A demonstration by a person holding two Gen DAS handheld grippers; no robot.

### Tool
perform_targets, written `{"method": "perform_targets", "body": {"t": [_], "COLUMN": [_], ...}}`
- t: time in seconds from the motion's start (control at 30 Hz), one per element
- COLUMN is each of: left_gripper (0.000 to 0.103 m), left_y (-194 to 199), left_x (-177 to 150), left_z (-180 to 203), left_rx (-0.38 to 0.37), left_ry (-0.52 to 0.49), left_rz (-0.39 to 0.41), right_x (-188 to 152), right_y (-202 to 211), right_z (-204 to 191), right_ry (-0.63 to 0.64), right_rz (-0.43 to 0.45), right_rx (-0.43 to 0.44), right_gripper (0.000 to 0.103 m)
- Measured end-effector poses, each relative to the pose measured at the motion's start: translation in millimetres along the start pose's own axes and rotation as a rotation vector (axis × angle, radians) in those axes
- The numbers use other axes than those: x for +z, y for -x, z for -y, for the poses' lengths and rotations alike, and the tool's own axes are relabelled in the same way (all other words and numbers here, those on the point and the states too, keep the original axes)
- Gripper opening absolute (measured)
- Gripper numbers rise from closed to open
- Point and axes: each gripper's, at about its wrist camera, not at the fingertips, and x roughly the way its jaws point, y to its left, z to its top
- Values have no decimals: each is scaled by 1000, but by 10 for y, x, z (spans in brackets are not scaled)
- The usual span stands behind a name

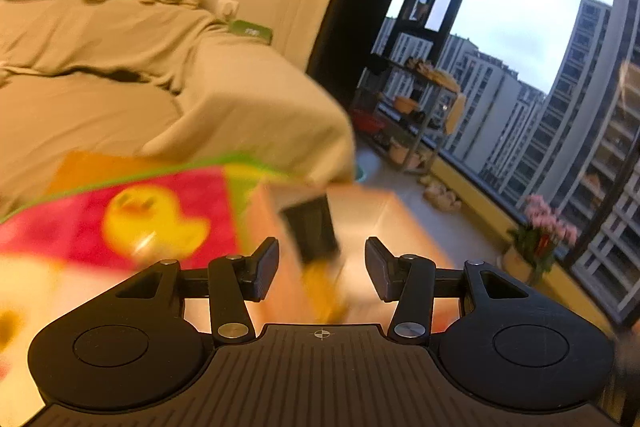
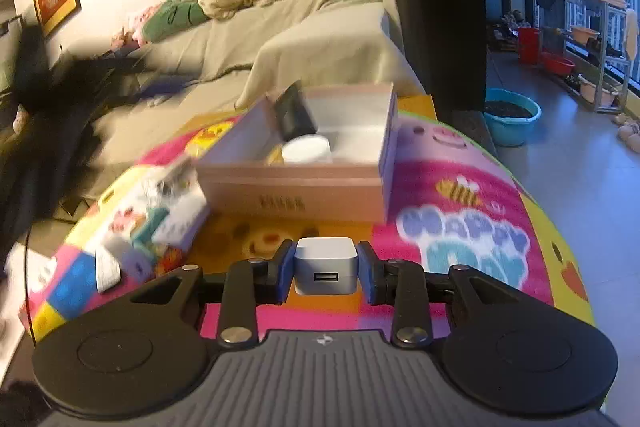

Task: Organize rigid objects
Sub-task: 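Lower the black holder into the pink box and open the left gripper, then carry the white charger into the pink box and release it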

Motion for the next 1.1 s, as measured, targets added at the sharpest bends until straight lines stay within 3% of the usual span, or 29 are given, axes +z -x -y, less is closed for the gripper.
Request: {"method": "perform_targets", "body": {"t": [0.07,0.23,0.3,0.37,0.5,0.63,0.8,0.83,0.97,1.1], "left_gripper": [52,52,52,52,52,52,52,52,52,52], "left_y": [256,589,670,761,814,795,825,829,719,590], "left_x": [-249,-626,-687,-734,-778,-825,-934,-959,-1037,-1012], "left_z": [-121,-423,-533,-605,-717,-746,-750,-731,-637,-619], "left_rx": [24,181,202,202,202,209,232,227,217,214], "left_ry": [-2,49,84,109,146,188,225,226,206,219], "left_rz": [-11,-60,-63,-50,-42,-40,-141,-166,-218,-203], "right_x": [186,877,1118,1179,855,293,-345,-410,-532,-552], "right_y": [-50,-276,-410,-470,-537,-637,-712,-678,-669,-706], "right_z": [-12,-123,-139,-155,-193,-292,-385,-408,-476,-584], "right_ry": [-2,33,26,9,-14,32,48,53,69,121], "right_rz": [24,130,144,159,87,-20,-152,-128,-106,-120], "right_rx": [5,-24,-65,-95,-48,-85,-77,-82,-88,-127], "right_gripper": [32,34,64,69,77,79,81,82,103,103]}}
